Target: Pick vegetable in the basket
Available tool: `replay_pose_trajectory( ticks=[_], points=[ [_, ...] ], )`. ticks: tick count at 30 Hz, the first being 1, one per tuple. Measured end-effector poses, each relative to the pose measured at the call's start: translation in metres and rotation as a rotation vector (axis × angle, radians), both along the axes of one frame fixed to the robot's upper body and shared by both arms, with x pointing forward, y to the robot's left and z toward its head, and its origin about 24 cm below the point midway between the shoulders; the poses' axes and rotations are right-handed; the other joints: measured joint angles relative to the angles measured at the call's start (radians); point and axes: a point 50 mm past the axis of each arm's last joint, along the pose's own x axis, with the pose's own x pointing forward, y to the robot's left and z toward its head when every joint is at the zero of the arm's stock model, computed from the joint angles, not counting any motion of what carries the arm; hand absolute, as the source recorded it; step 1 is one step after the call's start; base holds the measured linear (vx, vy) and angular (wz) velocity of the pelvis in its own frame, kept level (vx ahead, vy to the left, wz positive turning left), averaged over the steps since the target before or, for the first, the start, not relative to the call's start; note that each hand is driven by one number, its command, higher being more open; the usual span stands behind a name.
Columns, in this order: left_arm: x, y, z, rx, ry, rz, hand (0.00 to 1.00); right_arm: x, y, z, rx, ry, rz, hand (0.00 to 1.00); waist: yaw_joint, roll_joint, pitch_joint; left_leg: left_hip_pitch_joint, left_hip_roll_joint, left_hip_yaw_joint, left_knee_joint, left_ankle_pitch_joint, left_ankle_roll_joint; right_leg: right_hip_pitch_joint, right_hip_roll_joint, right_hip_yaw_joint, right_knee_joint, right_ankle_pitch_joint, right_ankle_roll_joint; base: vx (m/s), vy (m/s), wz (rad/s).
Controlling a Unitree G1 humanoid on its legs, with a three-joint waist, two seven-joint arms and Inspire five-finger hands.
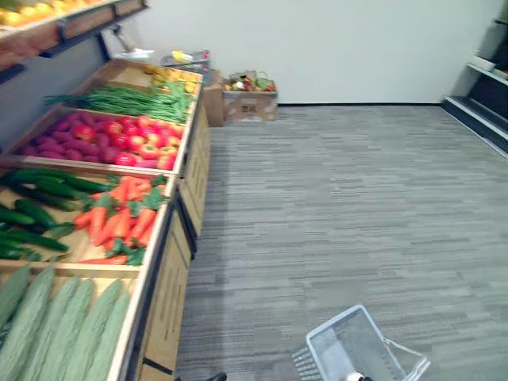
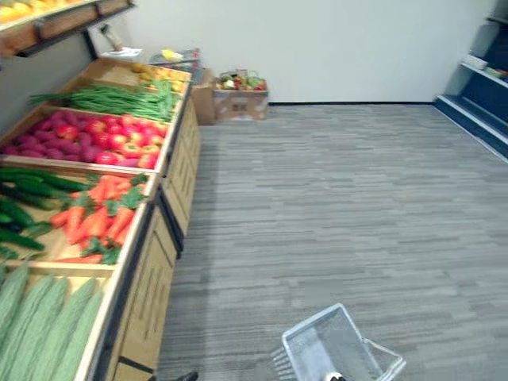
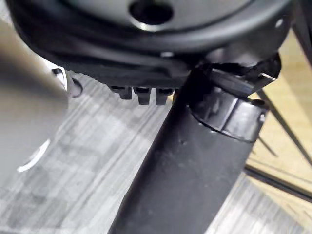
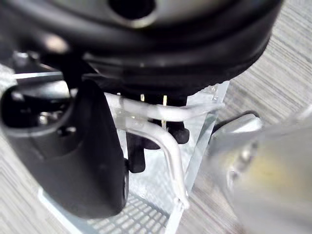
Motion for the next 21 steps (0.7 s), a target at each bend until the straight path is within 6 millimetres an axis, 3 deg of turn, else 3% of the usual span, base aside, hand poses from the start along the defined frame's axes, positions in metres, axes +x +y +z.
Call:
replay_pose_trajectory(
  ticks=[1, 3, 6, 8, 9, 10, 15, 21],
  points=[
    [-0.005, 0.0, -0.001, 0.002, 0.024, -0.03, 1.0, -0.002, 0.0, 0.0, 0.001, 0.015, 0.003, 0.0, 0.0, -0.001, 0.003, -0.006, 0.019, -0.015, 0.019, -0.002, -0.003, 0.032, 0.032, 0.022, -0.074, 0.027, -0.022, 0.09, -0.181, -0.67],
    [-0.003, 0.0, -0.001, 0.015, 0.028, -0.081, 1.0, -0.015, 0.003, -0.004, 0.018, 0.068, 0.021, 0.0, -0.003, -0.011, 0.001, -0.02, 0.02, -0.071, 0.0, -0.028, -0.028, 0.051, 0.053, 0.037, -0.12, 0.049, -0.036, -0.02, -0.126, -0.37],
    [0.002, -0.002, 0.0, 0.016, 0.021, -0.122, 1.0, -0.032, 0.01, -0.007, 0.046, 0.134, 0.046, 0.0, -0.009, -0.006, -0.007, -0.02, 0.009, -0.117, -0.076, 0.019, -0.05, 0.05, 0.071, 0.052, -0.147, 0.063, -0.038, -0.05, -0.045, -0.22],
    [0.003, -0.001, 0.0, 0.017, 0.018, -0.12, 1.0, -0.04, 0.015, -0.009, 0.067, 0.162, 0.053, 0.0, -0.015, -0.006, -0.009, -0.018, 0.003, -0.118, -0.097, 0.034, -0.048, 0.053, 0.072, 0.054, -0.173, 0.08, -0.033, 0.0, 0.0, 0.0],
    [0.003, -0.002, 0.0, 0.012, 0.02, -0.114, 1.0, -0.044, 0.015, -0.01, 0.07, 0.172, 0.039, 0.0, -0.016, -0.003, -0.01, -0.018, 0.002, -0.121, -0.107, 0.039, -0.046, 0.06, 0.071, 0.055, -0.195, 0.093, -0.029, 0.0, 0.0, 0.0],
    [-0.006, 0.008, -0.001, 0.024, 0.049, -0.099, 1.0, -0.035, 0.022, -0.01, 0.093, 0.108, 0.063, 0.0, -0.021, -0.056, -0.013, -0.014, -0.117, -0.206, -0.234, 0.168, 0.036, 0.076, -0.024, 0.056, -0.296, 0.207, 0.039, 0.0, 0.0, 0.0],
    [-0.006, 0.007, -0.001, 0.021, 0.05, -0.099, 1.0, -0.035, 0.022, -0.01, 0.093, 0.109, 0.063, 0.0, -0.02, -0.052, -0.014, -0.016, -0.116, -0.206, -0.228, 0.167, 0.036, 0.076, -0.023, 0.059, -0.296, 0.21, 0.035, -0.05, -0.026, -0.01],
    [-0.01, 0.0, -0.003, 0.003, 0.056, -0.097, 1.0, -0.034, 0.022, -0.01, 0.077, 0.101, 0.017, 0.0, -0.022, -0.019, -0.029, -0.01, -0.118, -0.204, -0.232, 0.173, 0.036, 0.078, -0.024, 0.059, -0.295, 0.21, 0.034, -0.03, -0.016, -0.01]
  ],
)
